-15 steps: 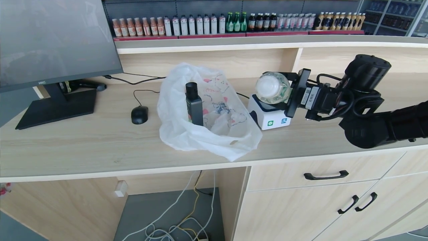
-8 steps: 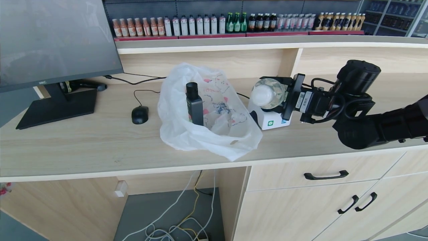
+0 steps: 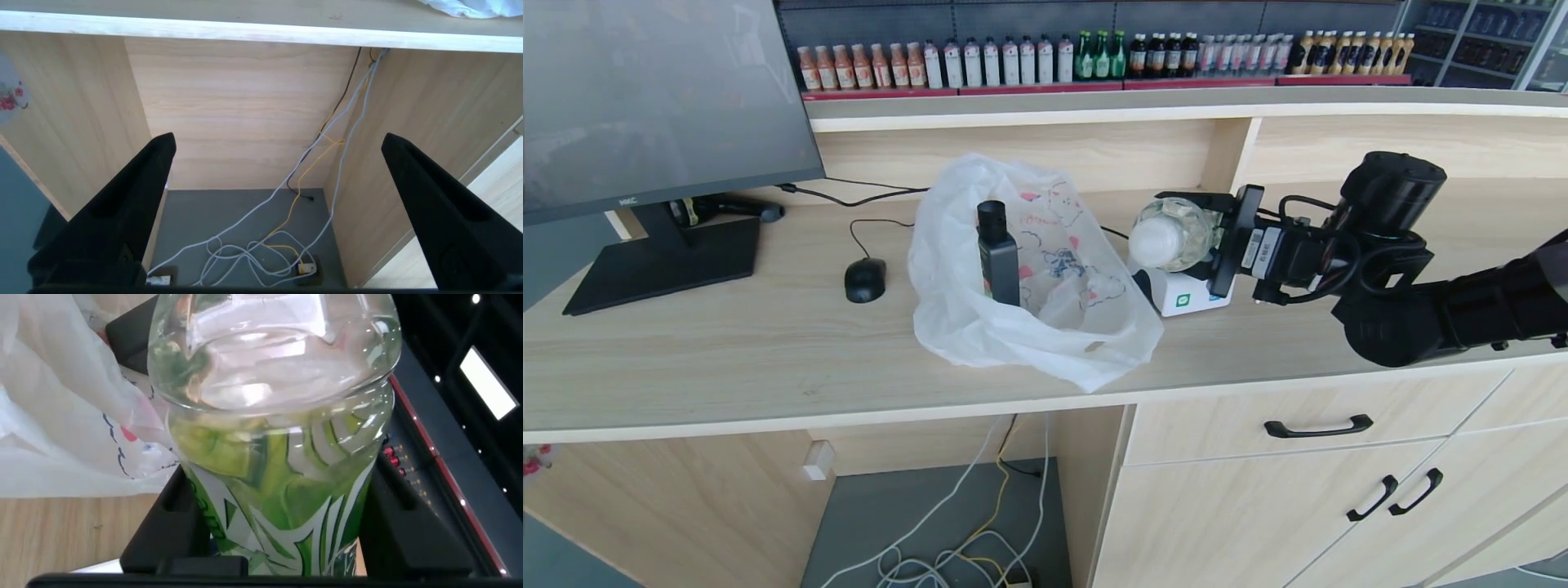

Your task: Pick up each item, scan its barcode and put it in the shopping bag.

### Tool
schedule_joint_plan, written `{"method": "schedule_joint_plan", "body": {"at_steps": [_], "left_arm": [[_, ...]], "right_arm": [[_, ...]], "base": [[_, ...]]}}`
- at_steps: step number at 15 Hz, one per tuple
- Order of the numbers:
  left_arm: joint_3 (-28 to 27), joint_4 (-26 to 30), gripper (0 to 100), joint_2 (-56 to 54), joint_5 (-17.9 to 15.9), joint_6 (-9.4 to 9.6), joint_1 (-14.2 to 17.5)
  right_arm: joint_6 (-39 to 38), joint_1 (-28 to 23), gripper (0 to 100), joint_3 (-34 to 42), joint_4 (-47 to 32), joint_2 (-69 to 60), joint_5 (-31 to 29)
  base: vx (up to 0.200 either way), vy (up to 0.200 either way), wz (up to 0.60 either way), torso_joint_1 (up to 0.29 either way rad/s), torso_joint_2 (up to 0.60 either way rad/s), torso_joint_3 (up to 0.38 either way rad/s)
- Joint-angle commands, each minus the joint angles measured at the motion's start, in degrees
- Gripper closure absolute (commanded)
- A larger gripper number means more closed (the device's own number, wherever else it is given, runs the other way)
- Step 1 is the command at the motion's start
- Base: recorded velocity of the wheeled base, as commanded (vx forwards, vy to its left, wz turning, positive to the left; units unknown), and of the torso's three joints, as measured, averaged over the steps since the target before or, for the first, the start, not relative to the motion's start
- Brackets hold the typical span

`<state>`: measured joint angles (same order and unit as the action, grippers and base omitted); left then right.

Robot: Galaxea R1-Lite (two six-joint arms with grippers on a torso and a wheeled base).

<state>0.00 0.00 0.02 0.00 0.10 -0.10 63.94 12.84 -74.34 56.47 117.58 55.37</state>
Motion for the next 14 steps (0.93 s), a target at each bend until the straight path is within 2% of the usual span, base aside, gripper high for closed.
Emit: {"method": "schedule_joint_plan", "body": {"at_steps": [1, 14], "left_arm": [[0.0, 0.0, 0, 0.0, 0.0, -0.01, 0.0], [0.0, 0.0, 0, 0.0, 0.0, -0.01, 0.0]], "right_arm": [[0.0, 0.0, 100, 0.0, 0.0, 0.2, 0.0], [-0.9, 0.1, 100, 1.1, -0.4, -2.4, -0.6]], "base": [[0.0, 0.0, 0.0, 0.0, 0.0, 0.0], [0.0, 0.0, 0.0, 0.0, 0.0, 0.0]]}}
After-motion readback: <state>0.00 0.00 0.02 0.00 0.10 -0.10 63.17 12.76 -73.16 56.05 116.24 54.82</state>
